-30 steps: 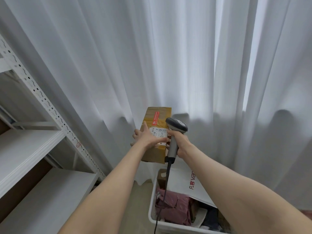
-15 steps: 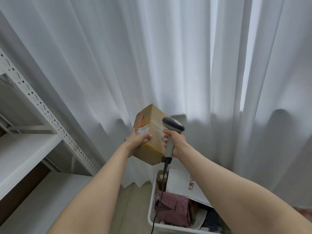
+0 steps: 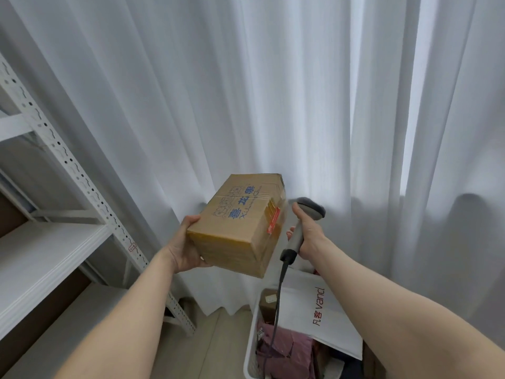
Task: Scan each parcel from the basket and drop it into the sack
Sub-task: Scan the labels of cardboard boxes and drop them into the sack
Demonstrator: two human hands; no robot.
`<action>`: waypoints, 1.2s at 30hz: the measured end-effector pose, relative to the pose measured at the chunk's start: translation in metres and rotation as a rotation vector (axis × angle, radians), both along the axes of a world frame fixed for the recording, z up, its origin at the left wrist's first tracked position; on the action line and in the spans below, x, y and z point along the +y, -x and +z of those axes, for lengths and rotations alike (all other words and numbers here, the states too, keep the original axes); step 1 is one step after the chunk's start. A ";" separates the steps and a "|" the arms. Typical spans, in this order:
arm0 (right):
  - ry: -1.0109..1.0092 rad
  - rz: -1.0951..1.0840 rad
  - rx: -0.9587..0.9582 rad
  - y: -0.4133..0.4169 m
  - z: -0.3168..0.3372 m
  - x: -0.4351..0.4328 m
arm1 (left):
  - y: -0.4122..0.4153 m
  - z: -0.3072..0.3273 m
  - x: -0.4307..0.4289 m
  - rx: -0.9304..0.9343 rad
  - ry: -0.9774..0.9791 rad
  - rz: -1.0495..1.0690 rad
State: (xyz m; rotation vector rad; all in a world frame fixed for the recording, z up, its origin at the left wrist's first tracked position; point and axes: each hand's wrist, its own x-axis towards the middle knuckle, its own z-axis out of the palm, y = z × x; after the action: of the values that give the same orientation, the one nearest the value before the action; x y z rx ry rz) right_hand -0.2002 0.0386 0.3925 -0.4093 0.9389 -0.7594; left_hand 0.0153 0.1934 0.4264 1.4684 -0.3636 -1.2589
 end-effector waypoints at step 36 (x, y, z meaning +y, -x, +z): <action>0.162 0.045 0.123 0.004 -0.025 -0.011 | 0.034 -0.027 -0.025 -0.918 -0.073 -0.149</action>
State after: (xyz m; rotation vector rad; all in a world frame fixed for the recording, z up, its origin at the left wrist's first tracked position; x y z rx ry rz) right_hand -0.2047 0.0273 0.3671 -0.6224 0.9831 -0.7784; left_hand -0.0187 0.1686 0.3996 2.0543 -1.0499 -0.6324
